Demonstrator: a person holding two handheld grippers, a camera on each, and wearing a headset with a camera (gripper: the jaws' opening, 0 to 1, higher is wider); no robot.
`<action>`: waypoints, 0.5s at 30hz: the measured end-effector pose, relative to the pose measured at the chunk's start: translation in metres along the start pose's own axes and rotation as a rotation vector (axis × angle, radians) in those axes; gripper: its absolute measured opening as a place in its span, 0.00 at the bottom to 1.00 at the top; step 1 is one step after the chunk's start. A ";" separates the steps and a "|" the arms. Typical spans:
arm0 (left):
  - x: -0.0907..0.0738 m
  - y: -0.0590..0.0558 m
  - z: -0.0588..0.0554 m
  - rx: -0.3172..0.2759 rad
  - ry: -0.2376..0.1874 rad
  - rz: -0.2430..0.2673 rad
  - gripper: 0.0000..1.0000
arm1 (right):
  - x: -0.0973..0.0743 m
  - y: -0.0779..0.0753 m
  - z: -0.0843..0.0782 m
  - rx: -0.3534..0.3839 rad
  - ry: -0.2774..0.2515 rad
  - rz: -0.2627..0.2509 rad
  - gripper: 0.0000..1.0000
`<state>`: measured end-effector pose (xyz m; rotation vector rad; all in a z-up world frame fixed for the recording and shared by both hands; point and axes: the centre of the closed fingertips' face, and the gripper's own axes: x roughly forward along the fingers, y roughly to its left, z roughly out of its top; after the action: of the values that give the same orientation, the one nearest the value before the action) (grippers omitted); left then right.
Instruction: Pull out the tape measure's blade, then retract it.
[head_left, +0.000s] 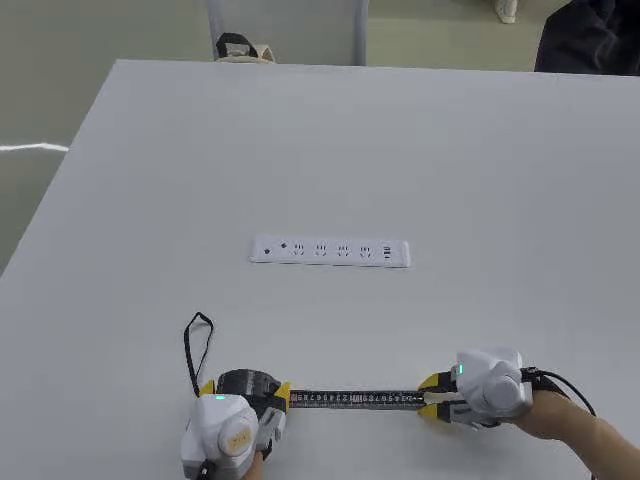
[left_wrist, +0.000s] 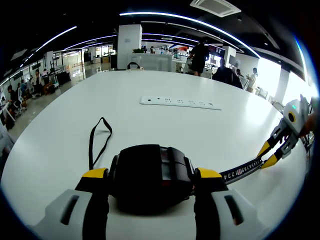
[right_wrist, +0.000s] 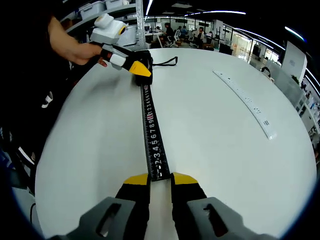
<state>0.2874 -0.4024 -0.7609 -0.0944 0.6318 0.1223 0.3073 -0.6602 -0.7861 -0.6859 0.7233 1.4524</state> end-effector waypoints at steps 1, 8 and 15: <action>0.000 0.000 0.000 0.001 -0.001 -0.001 0.67 | 0.000 0.000 0.000 0.004 0.000 0.003 0.14; 0.001 0.000 -0.001 0.002 -0.005 0.000 0.66 | -0.001 0.000 0.000 -0.044 0.016 0.007 0.13; 0.001 0.001 -0.001 -0.005 -0.009 0.012 0.65 | -0.002 0.000 -0.001 -0.038 0.026 0.009 0.12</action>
<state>0.2871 -0.4019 -0.7624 -0.0949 0.6226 0.1353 0.3076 -0.6617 -0.7851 -0.7320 0.7212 1.4712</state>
